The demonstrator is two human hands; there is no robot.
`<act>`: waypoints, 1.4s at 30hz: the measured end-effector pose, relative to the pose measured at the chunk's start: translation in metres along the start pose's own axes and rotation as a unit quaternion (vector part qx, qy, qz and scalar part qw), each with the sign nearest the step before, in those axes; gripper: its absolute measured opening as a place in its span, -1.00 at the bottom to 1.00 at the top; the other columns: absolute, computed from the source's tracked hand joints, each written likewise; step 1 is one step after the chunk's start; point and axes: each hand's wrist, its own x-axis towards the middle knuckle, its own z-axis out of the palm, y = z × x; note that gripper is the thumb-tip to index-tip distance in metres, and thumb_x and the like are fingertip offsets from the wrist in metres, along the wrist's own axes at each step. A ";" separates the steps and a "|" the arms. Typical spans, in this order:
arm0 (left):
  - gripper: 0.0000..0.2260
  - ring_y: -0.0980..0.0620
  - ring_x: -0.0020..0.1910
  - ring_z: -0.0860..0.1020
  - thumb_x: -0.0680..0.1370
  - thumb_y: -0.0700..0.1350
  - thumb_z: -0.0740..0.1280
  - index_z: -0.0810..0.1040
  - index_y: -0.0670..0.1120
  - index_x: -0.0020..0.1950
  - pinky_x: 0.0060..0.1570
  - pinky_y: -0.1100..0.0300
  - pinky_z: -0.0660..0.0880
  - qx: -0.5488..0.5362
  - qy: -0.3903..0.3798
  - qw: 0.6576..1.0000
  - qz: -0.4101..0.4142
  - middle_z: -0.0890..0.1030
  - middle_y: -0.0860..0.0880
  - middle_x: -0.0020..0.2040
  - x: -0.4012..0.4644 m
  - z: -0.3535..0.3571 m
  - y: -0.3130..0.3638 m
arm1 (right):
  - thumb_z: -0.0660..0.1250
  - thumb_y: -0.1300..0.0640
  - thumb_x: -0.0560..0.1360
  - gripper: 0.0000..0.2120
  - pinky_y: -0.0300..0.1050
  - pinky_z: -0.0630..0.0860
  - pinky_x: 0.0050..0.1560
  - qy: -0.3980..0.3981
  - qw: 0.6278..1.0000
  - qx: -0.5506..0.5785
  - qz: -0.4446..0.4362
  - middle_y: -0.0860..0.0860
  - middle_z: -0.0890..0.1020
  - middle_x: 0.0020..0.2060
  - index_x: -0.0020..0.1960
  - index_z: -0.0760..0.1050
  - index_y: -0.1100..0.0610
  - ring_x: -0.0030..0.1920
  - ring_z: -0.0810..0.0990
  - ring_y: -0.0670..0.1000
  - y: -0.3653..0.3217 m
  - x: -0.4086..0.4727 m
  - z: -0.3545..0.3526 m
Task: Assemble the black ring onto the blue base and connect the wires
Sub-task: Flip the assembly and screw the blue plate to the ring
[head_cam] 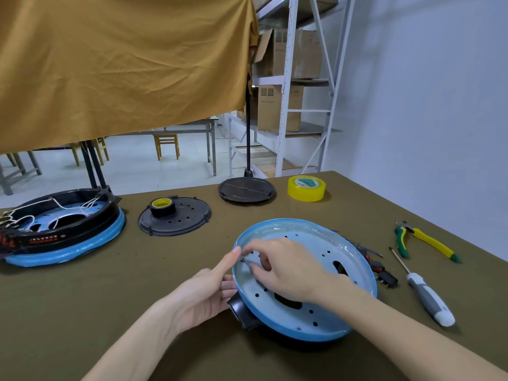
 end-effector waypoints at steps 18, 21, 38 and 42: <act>-0.06 -0.16 0.15 0.70 0.10 0.37 0.67 0.67 -0.28 0.22 0.12 0.04 0.66 -0.017 0.031 0.999 -0.011 0.70 -0.31 0.15 0.001 0.001 0.001 | 0.39 -0.04 0.57 -0.90 -0.21 0.31 -0.31 -0.062 0.994 0.044 0.083 -0.16 0.54 -0.32 0.00 0.64 -0.04 -0.29 0.49 -0.19 0.000 0.027 -0.002; -0.19 -0.16 0.20 0.67 0.27 0.34 0.59 0.67 -0.27 0.25 0.26 -0.01 0.61 -0.023 0.038 0.999 -0.008 0.68 -0.34 0.17 0.000 0.002 -0.001 | 0.33 -0.10 0.60 -0.81 -0.08 0.47 -0.23 -0.058 0.993 -0.013 0.099 -0.09 0.64 -0.20 -0.06 0.60 -0.01 -0.16 0.58 -0.05 -0.008 0.030 -0.005; -0.29 -0.26 0.21 0.67 0.28 0.26 0.54 0.64 -0.24 0.21 0.24 -0.14 0.60 -0.037 0.082 0.996 0.013 0.70 -0.31 0.13 -0.004 0.014 -0.004 | 0.21 -0.03 0.64 -0.63 0.00 0.45 0.00 -0.053 0.816 -0.261 0.513 0.11 0.54 0.28 0.37 0.30 0.12 0.24 0.58 0.15 0.095 -0.128 -0.090; -0.31 -0.24 0.16 0.69 0.30 0.24 0.53 0.63 -0.24 0.23 0.20 -0.14 0.61 -0.039 0.077 0.996 0.021 0.71 -0.30 0.13 -0.005 0.015 -0.005 | 0.19 0.18 0.61 -0.69 -0.06 0.39 -0.07 -0.104 0.820 -0.248 0.505 0.10 0.58 0.25 0.34 0.30 0.13 0.20 0.60 0.14 0.101 -0.144 -0.077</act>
